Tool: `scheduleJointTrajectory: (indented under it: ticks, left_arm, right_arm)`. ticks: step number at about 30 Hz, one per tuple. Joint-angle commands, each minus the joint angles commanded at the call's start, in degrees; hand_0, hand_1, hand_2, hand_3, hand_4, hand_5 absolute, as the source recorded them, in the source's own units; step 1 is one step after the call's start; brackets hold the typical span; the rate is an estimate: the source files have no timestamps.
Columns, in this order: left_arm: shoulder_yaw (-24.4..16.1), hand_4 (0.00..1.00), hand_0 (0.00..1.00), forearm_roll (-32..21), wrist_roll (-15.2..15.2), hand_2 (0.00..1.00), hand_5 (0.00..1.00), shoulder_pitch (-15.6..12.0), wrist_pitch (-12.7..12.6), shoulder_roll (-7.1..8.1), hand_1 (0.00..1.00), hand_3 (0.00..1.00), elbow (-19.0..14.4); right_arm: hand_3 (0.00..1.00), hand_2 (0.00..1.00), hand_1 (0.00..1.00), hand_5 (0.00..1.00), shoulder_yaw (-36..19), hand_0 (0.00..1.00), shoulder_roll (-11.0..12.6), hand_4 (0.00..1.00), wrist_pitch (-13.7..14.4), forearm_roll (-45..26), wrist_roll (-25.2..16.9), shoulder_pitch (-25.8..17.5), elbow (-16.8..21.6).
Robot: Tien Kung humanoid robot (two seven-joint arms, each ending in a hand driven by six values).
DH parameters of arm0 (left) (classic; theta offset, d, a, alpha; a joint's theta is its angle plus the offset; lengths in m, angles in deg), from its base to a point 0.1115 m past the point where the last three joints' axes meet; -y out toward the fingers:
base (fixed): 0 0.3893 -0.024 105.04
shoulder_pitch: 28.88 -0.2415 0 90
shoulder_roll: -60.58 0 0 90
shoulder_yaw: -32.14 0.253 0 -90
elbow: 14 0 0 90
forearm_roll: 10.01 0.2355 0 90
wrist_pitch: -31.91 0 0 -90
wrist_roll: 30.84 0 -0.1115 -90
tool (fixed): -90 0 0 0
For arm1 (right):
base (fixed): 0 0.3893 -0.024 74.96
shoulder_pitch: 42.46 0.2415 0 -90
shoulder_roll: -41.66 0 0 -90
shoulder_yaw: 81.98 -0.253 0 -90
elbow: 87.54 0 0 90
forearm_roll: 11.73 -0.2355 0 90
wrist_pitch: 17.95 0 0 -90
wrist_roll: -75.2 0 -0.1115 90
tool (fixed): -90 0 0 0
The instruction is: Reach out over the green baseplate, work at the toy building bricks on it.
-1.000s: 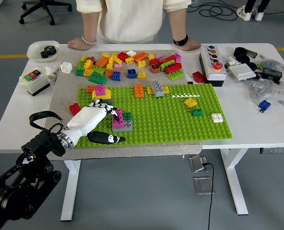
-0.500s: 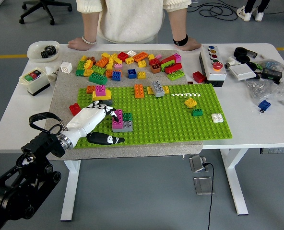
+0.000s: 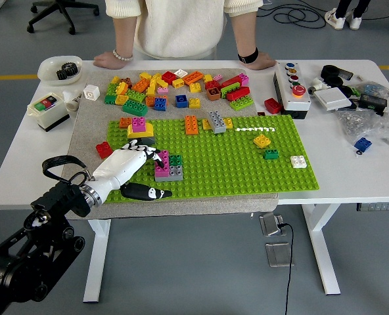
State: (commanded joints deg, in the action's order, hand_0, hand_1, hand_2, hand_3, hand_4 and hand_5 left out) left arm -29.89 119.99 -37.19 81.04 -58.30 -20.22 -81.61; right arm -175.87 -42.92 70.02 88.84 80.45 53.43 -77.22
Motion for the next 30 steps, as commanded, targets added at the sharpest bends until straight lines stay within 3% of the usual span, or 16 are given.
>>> scheduleJointTrajectory:
  ticks: [7, 21, 30]
  left_arm:
    - [-1.1, 0.998, 0.998, 0.0, -0.2, 0.853, 0.625, -0.1, -0.2, 0.12, 0.901, 0.601, -1.3]
    - [-4.6, 0.998, 0.998, 0.0, -0.4, 0.830, 0.625, 0.6, -0.8, 1.18, 0.889, 0.599, -8.0]
    - [-6.5, 0.998, 0.998, 0.0, -0.7, 0.773, 0.624, 1.4, -2.8, 1.60, 0.821, 0.641, -9.0]
  right_arm:
    - [0.645, 0.679, 0.637, 0.563, 0.0, 0.751, 0.0, 0.866, 0.0, 0.0, 0.0, -0.1, 0.0]
    - [0.646, 0.679, 0.637, 0.563, 0.0, 0.751, 0.0, 0.867, -0.1, 0.4, 0.0, -0.1, 0.0]
    - [0.645, 0.679, 0.637, 0.563, -0.1, 0.750, 0.0, 0.866, -0.2, 1.0, 0.0, 0.0, 0.0]
